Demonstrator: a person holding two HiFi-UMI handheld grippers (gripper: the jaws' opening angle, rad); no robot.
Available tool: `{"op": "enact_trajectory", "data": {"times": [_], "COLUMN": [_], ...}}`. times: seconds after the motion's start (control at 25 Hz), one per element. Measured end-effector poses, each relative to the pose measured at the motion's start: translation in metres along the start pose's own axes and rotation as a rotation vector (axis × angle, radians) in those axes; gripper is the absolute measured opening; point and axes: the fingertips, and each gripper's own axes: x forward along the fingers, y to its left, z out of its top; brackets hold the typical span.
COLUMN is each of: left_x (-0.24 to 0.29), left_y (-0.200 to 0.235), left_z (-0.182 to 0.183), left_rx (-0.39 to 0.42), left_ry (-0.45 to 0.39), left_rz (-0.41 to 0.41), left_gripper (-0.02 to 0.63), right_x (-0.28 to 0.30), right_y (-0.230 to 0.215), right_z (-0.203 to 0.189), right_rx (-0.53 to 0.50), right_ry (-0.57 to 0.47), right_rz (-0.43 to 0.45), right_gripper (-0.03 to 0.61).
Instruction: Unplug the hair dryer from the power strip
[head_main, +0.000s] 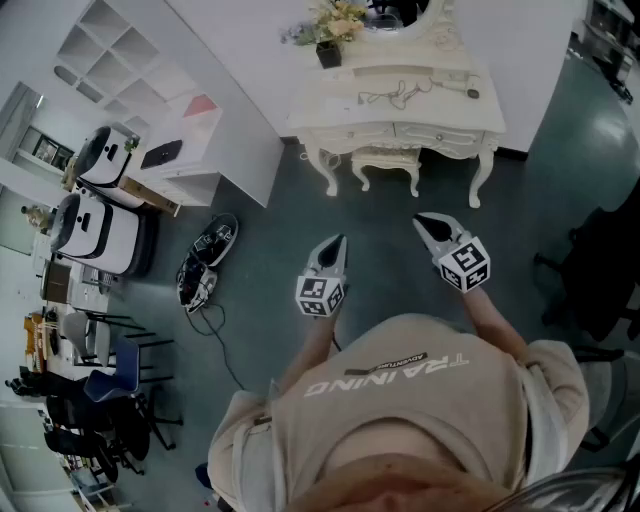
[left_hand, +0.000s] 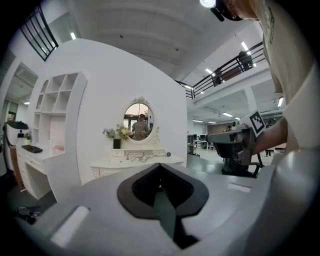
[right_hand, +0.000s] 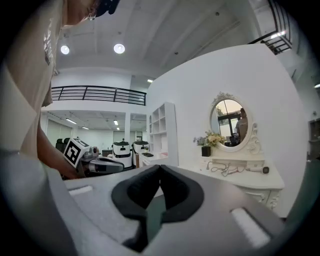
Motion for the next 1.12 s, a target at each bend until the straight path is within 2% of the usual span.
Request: {"op": "enact_trajectory", "data": {"times": [0.28,0.64,0.88,1.12], "left_x": [0.011,0.034,0.044,0.072], "left_y": [0.023,0.064,0.090,0.112], "left_z": [-0.004,-0.005,-0.033,-0.049], "left_rx": [-0.025,-0.022,-0.036,-0.097], "left_ry": [0.002,0.019,0.063,0.102], "left_rz": [-0.016,-0.101,-0.162,-0.117], "left_gripper": [0.006,0.006,0.006,0.006], "right_x": [0.028,0.070,0.099,0.123], "right_y": [0.008,-0.007,-0.011,-0.044], "right_z": [0.005,-0.001,-0.018,-0.025], "right_rx": [-0.050,-0.010,-0.015,0.022], "right_ry": [0.025,0.025,0.064,0.100], "right_rz": [0.030,-0.064,-0.094,-0.083], "right_gripper": [0.005,0.005,0.005,0.005]}}
